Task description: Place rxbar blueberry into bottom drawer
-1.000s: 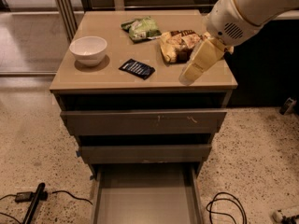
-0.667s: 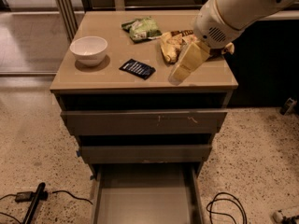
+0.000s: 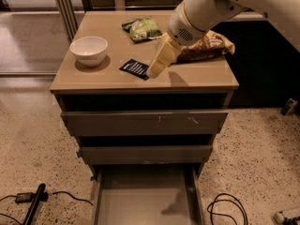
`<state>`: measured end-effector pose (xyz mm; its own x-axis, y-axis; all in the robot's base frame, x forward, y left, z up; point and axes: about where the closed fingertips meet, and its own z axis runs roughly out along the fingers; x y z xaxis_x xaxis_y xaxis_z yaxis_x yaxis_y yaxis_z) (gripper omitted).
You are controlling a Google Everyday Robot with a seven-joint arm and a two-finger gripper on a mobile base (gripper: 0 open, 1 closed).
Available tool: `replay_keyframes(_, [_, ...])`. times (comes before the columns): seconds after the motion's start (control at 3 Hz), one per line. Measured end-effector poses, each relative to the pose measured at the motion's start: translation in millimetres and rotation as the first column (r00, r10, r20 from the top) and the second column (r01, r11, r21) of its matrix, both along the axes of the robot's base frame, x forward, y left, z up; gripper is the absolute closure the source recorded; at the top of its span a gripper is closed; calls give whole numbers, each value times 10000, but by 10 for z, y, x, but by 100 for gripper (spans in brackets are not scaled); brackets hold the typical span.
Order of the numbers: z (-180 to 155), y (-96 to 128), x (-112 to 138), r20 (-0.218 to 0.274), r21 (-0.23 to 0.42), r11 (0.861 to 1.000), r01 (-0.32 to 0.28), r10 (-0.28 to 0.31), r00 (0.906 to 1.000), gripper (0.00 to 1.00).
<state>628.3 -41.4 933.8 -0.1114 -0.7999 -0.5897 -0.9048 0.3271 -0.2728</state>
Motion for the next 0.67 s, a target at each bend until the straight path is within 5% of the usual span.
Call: replay_keyframes(0.67, [-212,356,371,-112,74,9995,-307,308,9995,0])
